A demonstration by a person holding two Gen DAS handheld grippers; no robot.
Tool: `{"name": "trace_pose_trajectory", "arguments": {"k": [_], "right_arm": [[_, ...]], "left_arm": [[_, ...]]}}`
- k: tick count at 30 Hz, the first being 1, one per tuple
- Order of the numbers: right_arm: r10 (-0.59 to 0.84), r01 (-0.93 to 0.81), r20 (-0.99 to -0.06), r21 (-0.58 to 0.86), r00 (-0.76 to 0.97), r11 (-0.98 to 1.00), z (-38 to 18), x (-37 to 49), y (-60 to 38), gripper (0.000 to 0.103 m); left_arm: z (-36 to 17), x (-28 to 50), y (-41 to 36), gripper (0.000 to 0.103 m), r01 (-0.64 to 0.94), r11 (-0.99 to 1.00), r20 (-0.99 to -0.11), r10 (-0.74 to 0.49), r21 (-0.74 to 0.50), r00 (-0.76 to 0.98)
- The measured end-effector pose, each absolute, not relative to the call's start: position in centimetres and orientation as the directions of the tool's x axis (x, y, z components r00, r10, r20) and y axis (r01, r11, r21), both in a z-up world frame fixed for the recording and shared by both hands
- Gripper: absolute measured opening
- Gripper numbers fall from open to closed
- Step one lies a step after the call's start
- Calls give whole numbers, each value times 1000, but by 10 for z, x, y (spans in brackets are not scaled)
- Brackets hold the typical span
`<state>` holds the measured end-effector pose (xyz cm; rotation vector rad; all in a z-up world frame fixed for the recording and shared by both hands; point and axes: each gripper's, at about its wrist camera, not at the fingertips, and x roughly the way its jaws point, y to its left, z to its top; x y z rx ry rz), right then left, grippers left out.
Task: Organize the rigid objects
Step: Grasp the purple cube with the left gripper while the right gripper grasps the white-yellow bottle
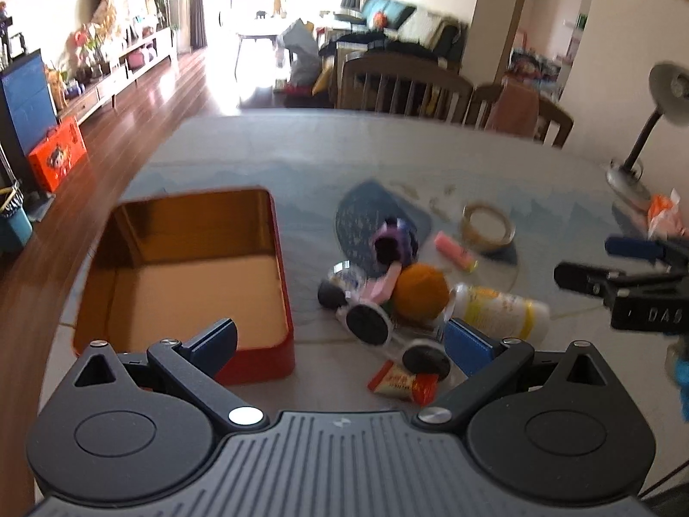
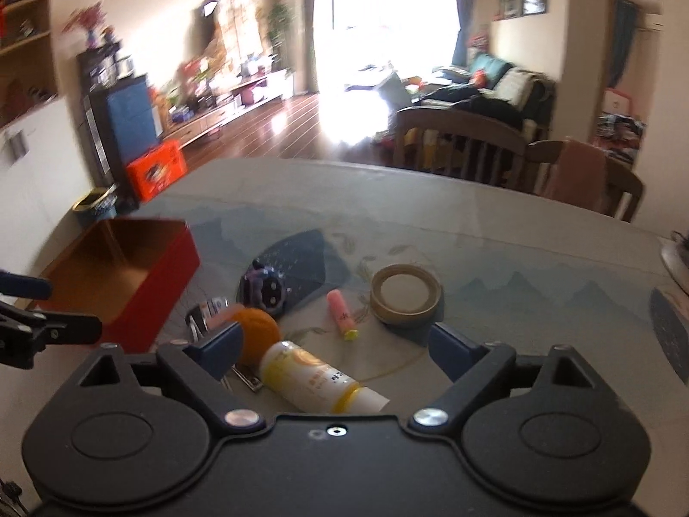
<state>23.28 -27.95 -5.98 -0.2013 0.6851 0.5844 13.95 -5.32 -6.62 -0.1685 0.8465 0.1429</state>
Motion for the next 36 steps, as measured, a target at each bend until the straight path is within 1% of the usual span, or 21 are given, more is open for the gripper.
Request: {"name": "trace_pose_trajectory", "arguments": {"k": [2, 4, 10, 14, 16, 19, 24, 25, 27, 29, 31, 32, 34, 35, 36], "right_arm": [[465, -615, -670, 16, 578, 788, -67, 241, -278, 91], [477, -658, -694, 7, 539, 753, -77, 247, -275, 84], [487, -770, -768, -12, 416, 638, -105, 266, -265, 80], [484, -823, -800, -20, 354, 568, -115, 275, -260, 77], [477, -843, -814, -29, 332, 537, -120, 276, -258, 72], [471, -858, -827, -28, 308, 513, -127, 280, -255, 71], [477, -876, -832, -22, 283, 482, -132, 281, -254, 68], [479, -879, -833, -20, 278, 476, -133, 280, -254, 68], [476, -883, -835, -26, 277, 469, -135, 281, -252, 67], [479, -886, -835, -24, 272, 463, -136, 281, -252, 64], [482, -886, -836, -11, 263, 464, -137, 283, -253, 58], [482, -886, -838, -5, 257, 464, -137, 283, -254, 57], [484, -888, -837, -5, 255, 460, -138, 283, -254, 55], [485, -889, -837, -4, 253, 457, -138, 282, -254, 54], [487, -890, -837, -1, 250, 455, -138, 281, -255, 52]], "left_arm": [[-80, 145, -57, 103, -185, 979, -775, 54, -82, 630], [-93, 148, -62, 103, -172, 983, -793, 52, -66, 606], [-121, 153, -72, 103, -147, 987, -838, 27, -64, 545], [-135, 153, -81, 102, -133, 990, -859, 21, -55, 512], [-140, 154, -83, 102, -139, 988, -868, 12, -66, 497], [-144, 153, -85, 101, -145, 987, -870, 8, -73, 493], [-152, 154, -88, 83, -160, 984, -880, 12, -73, 474], [-154, 155, -89, 82, -162, 984, -882, 11, -75, 472], [-155, 154, -90, 72, -163, 983, -883, 5, -81, 470], [-155, 153, -92, 67, -163, 984, -881, 15, -71, 472], [-155, 153, -94, 62, -160, 985, -877, 26, -59, 479], [-155, 153, -96, 59, -161, 986, -876, 33, -51, 481], [-155, 154, -98, 50, -157, 987, -873, 48, -32, 485], [-154, 155, -99, 44, -154, 988, -872, 56, -22, 486], [-154, 155, -100, 40, -151, 988, -871, 63, -13, 487]]}}
